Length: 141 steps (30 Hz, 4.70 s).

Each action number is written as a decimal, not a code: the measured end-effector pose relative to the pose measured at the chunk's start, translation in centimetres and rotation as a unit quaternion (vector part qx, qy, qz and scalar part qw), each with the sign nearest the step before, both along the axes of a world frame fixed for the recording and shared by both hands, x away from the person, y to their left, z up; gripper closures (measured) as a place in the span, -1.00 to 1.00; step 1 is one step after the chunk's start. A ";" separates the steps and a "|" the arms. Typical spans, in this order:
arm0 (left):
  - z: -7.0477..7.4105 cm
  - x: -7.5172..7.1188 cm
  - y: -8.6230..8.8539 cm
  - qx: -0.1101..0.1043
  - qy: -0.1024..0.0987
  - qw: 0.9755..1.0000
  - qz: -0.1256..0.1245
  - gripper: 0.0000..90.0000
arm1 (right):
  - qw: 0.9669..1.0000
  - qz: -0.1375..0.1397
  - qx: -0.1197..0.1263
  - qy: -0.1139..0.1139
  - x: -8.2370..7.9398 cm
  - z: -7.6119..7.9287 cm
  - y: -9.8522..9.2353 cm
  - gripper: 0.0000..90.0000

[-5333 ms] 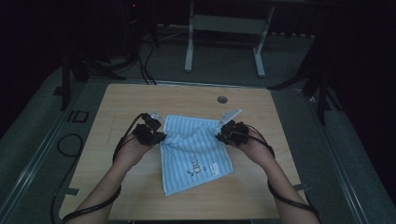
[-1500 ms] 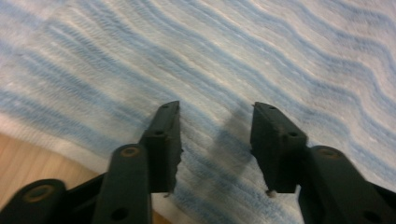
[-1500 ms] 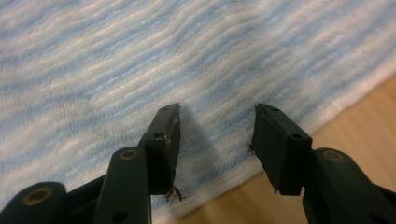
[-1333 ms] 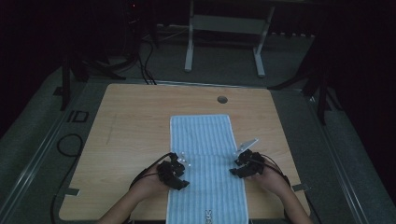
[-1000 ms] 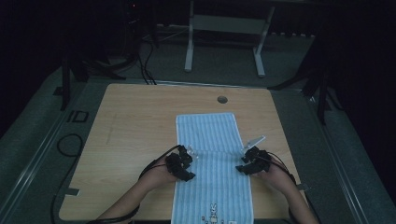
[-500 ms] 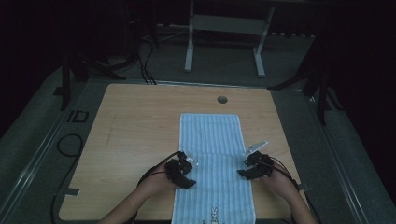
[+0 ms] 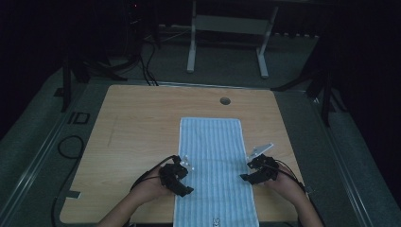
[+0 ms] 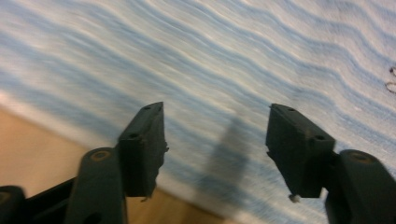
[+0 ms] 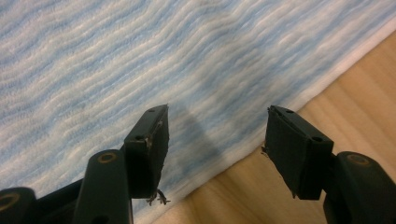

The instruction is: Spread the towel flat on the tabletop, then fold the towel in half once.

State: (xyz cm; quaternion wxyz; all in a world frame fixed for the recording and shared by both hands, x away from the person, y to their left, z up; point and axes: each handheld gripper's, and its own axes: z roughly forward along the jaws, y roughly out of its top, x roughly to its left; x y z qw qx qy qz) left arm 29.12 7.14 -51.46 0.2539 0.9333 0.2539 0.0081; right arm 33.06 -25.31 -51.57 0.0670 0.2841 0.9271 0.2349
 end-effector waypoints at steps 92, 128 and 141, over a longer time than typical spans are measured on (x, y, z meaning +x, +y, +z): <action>6.3 5.4 2.5 0.015 -0.150 0.986 0.074 0.91 | 0.992 0.007 0.000 -0.125 4.4 7.6 2.5 0.92; 0.7 0.0 3.1 0.023 -0.048 0.997 0.049 0.30 | 0.998 0.025 0.009 -0.058 -3.0 1.9 0.2 0.42; 3.3 10.3 3.6 0.027 -0.045 0.991 0.119 0.05 | 0.997 -0.041 -0.008 -0.062 6.4 4.2 0.5 0.38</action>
